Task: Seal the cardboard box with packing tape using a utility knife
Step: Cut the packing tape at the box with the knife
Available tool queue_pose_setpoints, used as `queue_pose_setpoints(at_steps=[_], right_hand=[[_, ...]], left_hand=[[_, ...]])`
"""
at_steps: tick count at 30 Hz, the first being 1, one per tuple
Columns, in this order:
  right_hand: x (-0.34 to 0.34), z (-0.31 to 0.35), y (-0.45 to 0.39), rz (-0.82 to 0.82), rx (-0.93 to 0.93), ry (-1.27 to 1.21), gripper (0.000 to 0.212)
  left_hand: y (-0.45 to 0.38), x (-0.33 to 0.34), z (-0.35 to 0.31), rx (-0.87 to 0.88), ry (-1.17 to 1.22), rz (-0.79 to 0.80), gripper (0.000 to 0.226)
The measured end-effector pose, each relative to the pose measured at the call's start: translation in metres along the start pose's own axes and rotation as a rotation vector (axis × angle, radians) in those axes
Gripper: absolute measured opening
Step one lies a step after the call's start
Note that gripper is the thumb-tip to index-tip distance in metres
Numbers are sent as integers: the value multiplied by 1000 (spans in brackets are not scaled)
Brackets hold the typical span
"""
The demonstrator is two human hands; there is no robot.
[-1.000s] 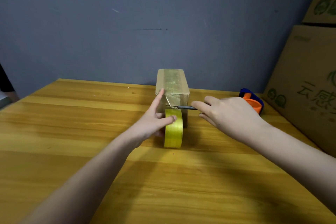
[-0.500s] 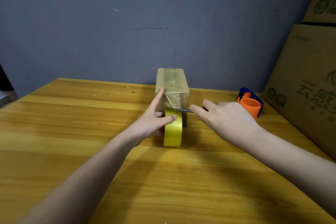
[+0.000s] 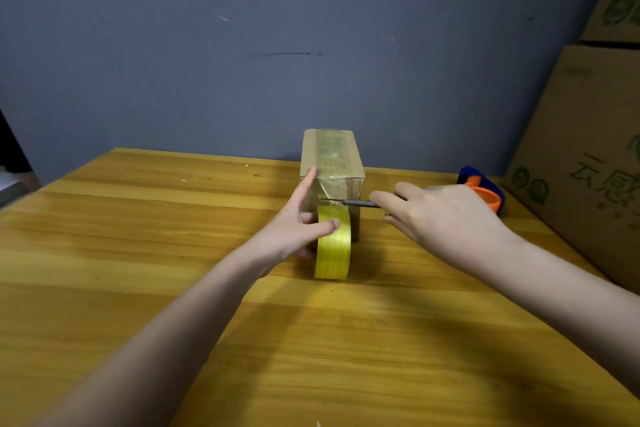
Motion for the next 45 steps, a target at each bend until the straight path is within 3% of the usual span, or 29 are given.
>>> queue_pose_setpoints(at_steps=[10, 18, 33, 42, 45], right_hand=[[-9, -6, -7, 84, -84, 2, 35], [-10, 6, -9, 88, -40, 79, 23], [-1, 11, 1, 114, -15, 90, 44], [25, 0, 16, 104, 75, 59, 41], [30, 2, 14, 84, 104, 56, 29]], left_hand=[[1, -1, 0, 7, 1, 11, 92], [0, -1, 0, 6, 2, 0, 91], [-1, -2, 1, -18, 7, 11, 96], [-2, -2, -1, -33, 8, 16, 99], [-1, -1, 0, -9, 12, 1, 98]])
Point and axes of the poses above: each hand's wrist, its own y-axis away from the middle knuckle, its own x-axis out of the palm, z = x × y, the point moved 1 cm from there along -y, towards the middle knuckle, and after that the axes turned 12 degrees about y, right-handed, at the moved point
